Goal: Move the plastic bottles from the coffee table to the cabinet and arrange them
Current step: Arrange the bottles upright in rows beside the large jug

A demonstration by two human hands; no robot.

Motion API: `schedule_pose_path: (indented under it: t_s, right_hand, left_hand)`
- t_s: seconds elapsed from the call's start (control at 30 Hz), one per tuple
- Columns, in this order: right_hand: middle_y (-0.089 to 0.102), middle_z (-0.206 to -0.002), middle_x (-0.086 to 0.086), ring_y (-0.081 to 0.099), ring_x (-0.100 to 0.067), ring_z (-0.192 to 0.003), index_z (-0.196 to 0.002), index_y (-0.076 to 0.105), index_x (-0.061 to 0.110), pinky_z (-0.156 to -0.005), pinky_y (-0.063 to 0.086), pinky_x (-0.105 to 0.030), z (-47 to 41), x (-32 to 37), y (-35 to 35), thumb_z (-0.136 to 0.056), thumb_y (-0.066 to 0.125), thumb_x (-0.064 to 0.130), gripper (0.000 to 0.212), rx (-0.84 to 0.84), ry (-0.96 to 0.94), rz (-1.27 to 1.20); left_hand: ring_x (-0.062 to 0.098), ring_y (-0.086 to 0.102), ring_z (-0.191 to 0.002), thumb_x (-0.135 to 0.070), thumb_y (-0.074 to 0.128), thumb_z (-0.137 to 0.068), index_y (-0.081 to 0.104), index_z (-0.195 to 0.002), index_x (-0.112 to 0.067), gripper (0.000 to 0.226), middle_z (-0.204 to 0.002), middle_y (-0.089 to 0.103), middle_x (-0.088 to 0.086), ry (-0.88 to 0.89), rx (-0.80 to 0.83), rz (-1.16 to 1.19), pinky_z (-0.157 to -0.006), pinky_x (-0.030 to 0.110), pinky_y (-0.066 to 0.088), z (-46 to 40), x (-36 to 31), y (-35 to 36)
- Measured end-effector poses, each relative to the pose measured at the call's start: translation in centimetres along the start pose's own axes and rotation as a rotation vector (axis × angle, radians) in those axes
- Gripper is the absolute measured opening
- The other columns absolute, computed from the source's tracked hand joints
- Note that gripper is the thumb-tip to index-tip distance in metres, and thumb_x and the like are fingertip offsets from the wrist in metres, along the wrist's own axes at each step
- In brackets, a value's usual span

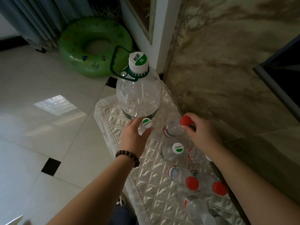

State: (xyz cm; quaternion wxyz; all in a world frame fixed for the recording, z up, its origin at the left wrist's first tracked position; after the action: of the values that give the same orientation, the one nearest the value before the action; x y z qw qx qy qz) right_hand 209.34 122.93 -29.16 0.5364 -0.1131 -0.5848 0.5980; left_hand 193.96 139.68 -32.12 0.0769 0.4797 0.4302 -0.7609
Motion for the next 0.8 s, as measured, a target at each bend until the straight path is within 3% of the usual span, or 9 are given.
schedule_pose_path:
  t_s: [0.13, 0.3, 0.4, 0.53, 0.67, 0.8]
  right_hand:
    - [0.064, -0.113, -0.005, 0.059, -0.022, -0.103, -0.126, 0.053, 0.022, -0.088, 0.050, -0.038, -1.7, 2.9, 0.5, -0.087, 0.063, 0.030, 0.041, 0.009, -0.073, -0.021]
    - [0.062, -0.118, -0.009, 0.059, -0.027, -0.107, -0.128, 0.051, 0.020, -0.090, 0.049, -0.044, -3.0, 5.7, 2.1, -0.087, 0.063, 0.029, 0.043, 0.042, -0.131, 0.008]
    - [0.064, -0.111, -0.009, 0.060, -0.030, -0.102, -0.121, 0.052, 0.023, -0.085, 0.051, -0.048, -3.4, 5.9, 3.1, -0.087, 0.062, 0.032, 0.036, 0.057, -0.133, 0.056]
    - [0.068, -0.103, -0.009, 0.063, -0.031, -0.097, -0.115, 0.054, 0.025, -0.082, 0.052, -0.046, -3.3, 5.3, 3.7, -0.084, 0.065, 0.035, 0.035, 0.050, -0.103, 0.036]
    - [0.064, -0.117, -0.007, 0.059, -0.029, -0.109, -0.128, 0.050, 0.027, -0.090, 0.050, -0.047, -3.0, 5.1, 3.7, -0.083, 0.066, 0.036, 0.048, 0.071, -0.086, 0.021]
    - [0.056, -0.132, -0.006, 0.053, -0.024, -0.121, -0.137, 0.042, 0.028, -0.098, 0.046, -0.042, -1.8, 4.3, 2.6, -0.082, 0.069, 0.037, 0.063, 0.096, -0.063, -0.107]
  left_hand:
    - [0.017, 0.057, -0.100, -0.032, 0.071, -0.081, 0.063, -0.115, -0.020, 0.037, -0.111, 0.062, -0.001, -0.027, -0.027, -0.007, -0.085, 0.035, 0.050, -0.5, 0.9, -0.1]
    - [0.015, 0.052, -0.103, -0.031, 0.069, -0.083, 0.061, -0.118, -0.018, 0.038, -0.112, 0.060, -0.001, -0.043, -0.046, -0.021, -0.083, 0.021, 0.035, -0.6, 0.8, 0.2]
    - [0.015, 0.053, -0.103, -0.032, 0.067, -0.083, 0.060, -0.119, -0.019, 0.038, -0.113, 0.060, -0.001, -0.051, -0.038, -0.007, -0.083, 0.022, 0.036, -0.7, 0.9, 0.3]
    - [0.017, 0.050, -0.115, -0.038, 0.066, -0.084, 0.051, -0.129, -0.022, 0.050, -0.127, 0.056, -0.001, -0.053, -0.010, -0.034, -0.088, 0.021, 0.034, -0.3, 1.2, 0.1]
    - [0.017, 0.044, -0.125, -0.041, 0.068, -0.081, 0.043, -0.136, -0.025, 0.063, -0.136, 0.049, 0.000, 0.009, -0.033, -0.083, -0.096, 0.025, 0.035, 0.3, 0.4, -1.1]
    - [0.019, 0.047, -0.121, -0.034, 0.070, -0.081, 0.052, -0.126, -0.018, 0.051, -0.129, 0.054, 0.001, 0.164, -0.145, -0.076, -0.100, 0.033, 0.042, 2.0, -2.2, -3.4]
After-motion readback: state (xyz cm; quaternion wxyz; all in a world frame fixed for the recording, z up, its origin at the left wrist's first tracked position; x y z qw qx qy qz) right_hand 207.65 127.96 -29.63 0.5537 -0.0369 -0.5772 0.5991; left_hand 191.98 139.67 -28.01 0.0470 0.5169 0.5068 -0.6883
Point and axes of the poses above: each hand's wrist, its own z-axis away from the middle knuckle, its own y-axis out of the palm, x = y × z, the point moved 8 cm from there along -z, towards the middle knuckle
